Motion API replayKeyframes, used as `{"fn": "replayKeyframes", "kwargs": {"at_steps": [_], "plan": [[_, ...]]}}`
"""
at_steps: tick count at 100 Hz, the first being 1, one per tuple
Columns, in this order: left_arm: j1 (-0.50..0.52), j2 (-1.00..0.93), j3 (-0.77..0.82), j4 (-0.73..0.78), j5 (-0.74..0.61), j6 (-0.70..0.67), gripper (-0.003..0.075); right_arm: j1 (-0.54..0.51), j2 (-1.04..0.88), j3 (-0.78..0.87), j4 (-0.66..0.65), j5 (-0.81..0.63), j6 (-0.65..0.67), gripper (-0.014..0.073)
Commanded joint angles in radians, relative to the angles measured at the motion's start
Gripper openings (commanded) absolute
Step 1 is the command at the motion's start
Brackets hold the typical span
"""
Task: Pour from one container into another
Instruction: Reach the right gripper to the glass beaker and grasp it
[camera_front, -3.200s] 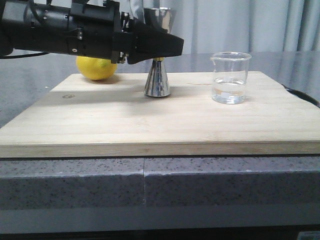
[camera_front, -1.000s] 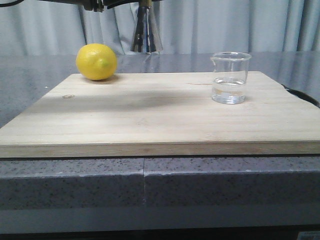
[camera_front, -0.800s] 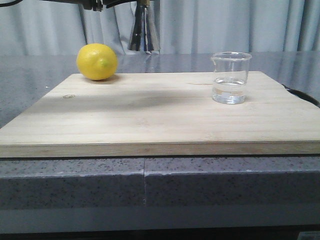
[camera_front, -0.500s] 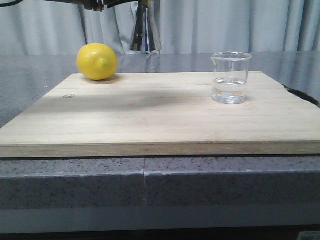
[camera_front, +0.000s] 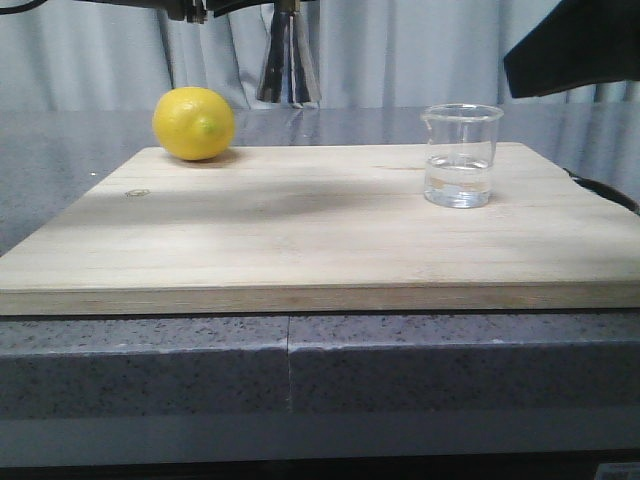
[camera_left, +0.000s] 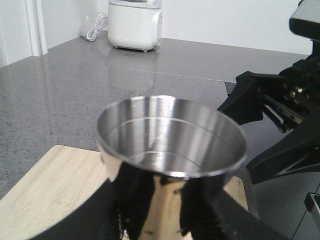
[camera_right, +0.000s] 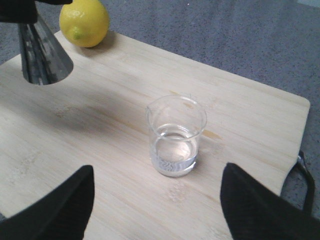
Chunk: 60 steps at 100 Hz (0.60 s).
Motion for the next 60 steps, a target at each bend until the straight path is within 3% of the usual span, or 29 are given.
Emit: {"fn": "replayKeyframes", "kwargs": {"at_steps": [1,26,34,60], "plan": [[0.005,-0.051,-0.025,-0.082,0.076,0.001,0.0237,0.002,0.037,-0.019,0.003,-0.152,-0.005,0.0486],[0.005,-0.051,-0.025,-0.082,0.076,0.001,0.0237,0.002,0.170,-0.016,0.005,-0.259,-0.005,0.0654],[0.005,-0.051,-0.025,-0.082,0.076,0.001,0.0237,0.006,0.211,-0.006,0.005,-0.321,-0.003,0.0652],[0.005,-0.051,-0.025,-0.082,0.076,0.001,0.0237,0.008,0.322,0.111,0.005,-0.721,0.030,0.0652]]}}
